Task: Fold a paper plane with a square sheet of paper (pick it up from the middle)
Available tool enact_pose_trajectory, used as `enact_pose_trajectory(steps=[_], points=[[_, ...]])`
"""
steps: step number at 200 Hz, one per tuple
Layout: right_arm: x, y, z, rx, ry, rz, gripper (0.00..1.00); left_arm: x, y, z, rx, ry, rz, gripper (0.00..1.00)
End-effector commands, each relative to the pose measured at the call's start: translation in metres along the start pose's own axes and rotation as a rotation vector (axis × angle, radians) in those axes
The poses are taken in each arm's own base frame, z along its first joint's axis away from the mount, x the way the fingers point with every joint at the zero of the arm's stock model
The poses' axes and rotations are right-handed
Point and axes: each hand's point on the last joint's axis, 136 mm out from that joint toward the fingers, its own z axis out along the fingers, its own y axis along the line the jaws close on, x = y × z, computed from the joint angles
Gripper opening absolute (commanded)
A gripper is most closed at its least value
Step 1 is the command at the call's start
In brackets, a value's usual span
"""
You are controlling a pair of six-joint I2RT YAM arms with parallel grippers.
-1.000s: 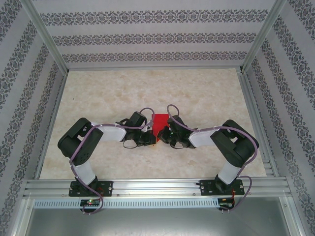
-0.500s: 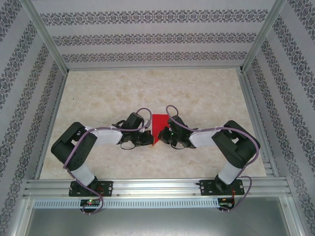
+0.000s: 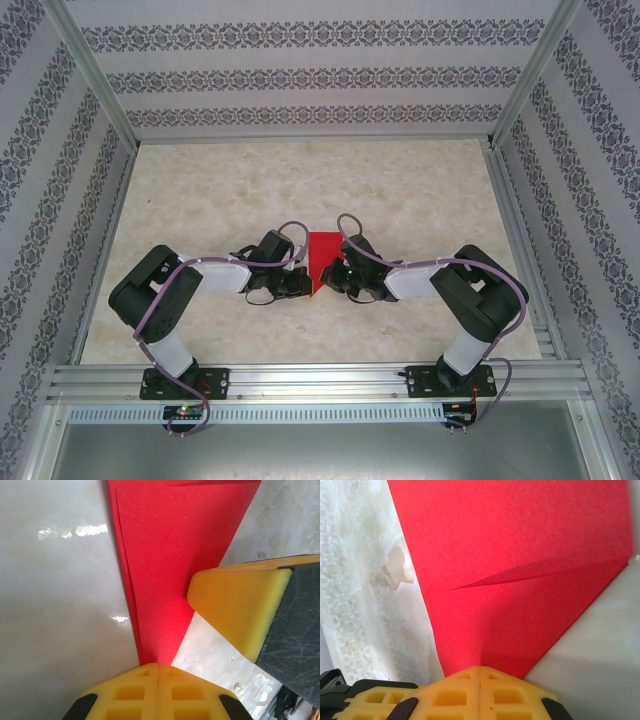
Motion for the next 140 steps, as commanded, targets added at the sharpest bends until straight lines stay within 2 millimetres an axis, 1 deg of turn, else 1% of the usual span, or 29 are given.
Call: enact_pose_trajectory(steps=[1, 11, 39, 63, 79, 102, 140], points=[[0.003, 0.024, -0.007, -0.067, 0.003, -0.067, 0.03, 0.008, 0.017, 0.005, -0.083, 0.027, -0.019, 0.00], [0.006, 0.026, -0.007, -0.064, 0.007, -0.067, 0.03, 0.008, 0.018, 0.005, -0.088, 0.029, -0.021, 0.00], [0.011, 0.018, -0.002, -0.037, 0.022, -0.030, 0.03, 0.008, 0.021, 0.005, -0.104, 0.025, -0.026, 0.00], [0.015, 0.007, 0.006, 0.000, 0.043, 0.003, 0.02, 0.009, 0.023, 0.004, -0.118, 0.025, -0.030, 0.00], [0.015, -0.003, 0.010, 0.028, 0.051, 0.022, 0.02, 0.011, 0.029, 0.003, -0.143, 0.031, -0.041, 0.00], [0.006, -0.015, 0.009, 0.055, 0.037, 0.046, 0.02, 0.018, 0.042, 0.001, -0.209, 0.054, -0.055, 0.00], [-0.015, -0.022, 0.001, 0.067, 0.003, 0.041, 0.02, 0.035, 0.068, -0.003, -0.316, 0.111, -0.060, 0.00]])
